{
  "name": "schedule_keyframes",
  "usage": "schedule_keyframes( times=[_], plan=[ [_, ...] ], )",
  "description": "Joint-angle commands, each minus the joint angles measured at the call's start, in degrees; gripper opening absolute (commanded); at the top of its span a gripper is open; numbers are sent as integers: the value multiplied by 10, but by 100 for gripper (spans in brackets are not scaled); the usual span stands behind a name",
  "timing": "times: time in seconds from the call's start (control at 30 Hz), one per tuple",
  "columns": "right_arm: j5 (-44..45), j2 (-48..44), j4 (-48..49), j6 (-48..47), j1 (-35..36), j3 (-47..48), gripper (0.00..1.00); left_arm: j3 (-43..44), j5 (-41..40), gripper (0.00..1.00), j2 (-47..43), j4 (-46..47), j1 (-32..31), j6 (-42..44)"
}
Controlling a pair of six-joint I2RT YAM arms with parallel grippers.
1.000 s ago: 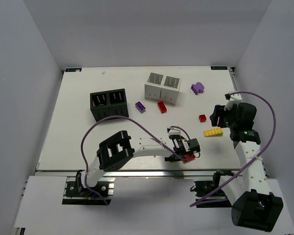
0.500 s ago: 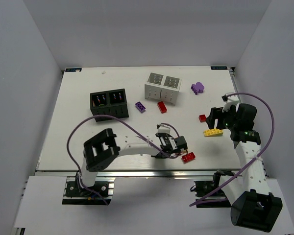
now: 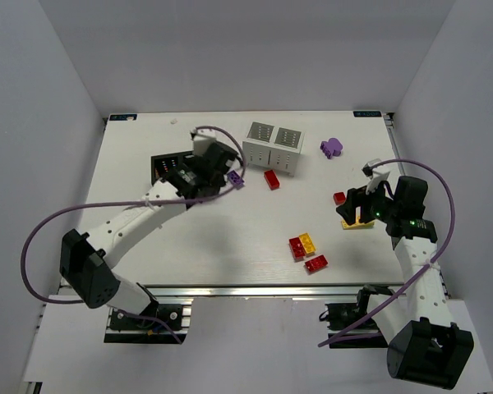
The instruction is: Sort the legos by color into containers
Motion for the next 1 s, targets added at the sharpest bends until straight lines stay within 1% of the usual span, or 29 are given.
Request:
schedule_keyframes(
  times=[0.0, 0.03, 0.13, 0.17, 0.2, 0.37, 0.5, 0.53, 0.57, 0.63, 0.67, 0.7, 0.73, 0.8, 0.9, 0.97],
  plan=[
    [-31, -10, -10, -26, -1, -2, 73, -5, -22, 0, 0, 29, 92, 86],
    [-33, -11, -10, -27, -1, -3, 74, -4, -13, 0, -1, 55, 137, 108],
    [-38, -9, -13, -32, -1, -2, 73, 15, 13, 0, 10, 80, 194, 126],
    [-38, -8, -15, -33, -1, -2, 73, 22, 18, 0, 16, 82, 222, 129],
    [-40, -6, -17, -34, 0, 0, 73, 27, 29, 0, 27, 86, 232, 133],
    [-45, -7, -21, -40, -1, 0, 74, 27, 34, 0, 64, 114, 280, 143],
    [-56, -5, -27, -49, -1, -1, 75, 28, 53, 0, 92, 126, 298, 143],
    [-58, -4, -27, -51, -1, -1, 76, 29, 57, 2, 99, 129, 306, 142],
    [-61, -4, -29, -52, -1, 0, 76, 33, 59, 8, 102, 128, 306, 142],
    [-67, -3, -31, -54, -1, 0, 77, 39, 66, 15, 108, 130, 320, 142],
    [-68, -4, -33, -55, -1, 0, 78, 42, 75, 25, 113, 128, 320, 142],
    [-70, -3, -33, -55, -1, 0, 78, 44, 79, 31, 114, 126, 320, 142],
    [-71, -4, -33, -55, -1, 0, 78, 44, 83, 39, 114, 126, 325, 142],
    [-72, -3, -33, -55, -2, 0, 79, 37, 93, 59, 106, 130, 326, 143],
    [-80, -1, -33, -56, -1, 0, 80, 23, 110, 72, 85, 142, 326, 149],
    [-84, 2, -33, -58, -1, 0, 80, 22, 115, 74, 78, 141, 326, 150]
  ],
)
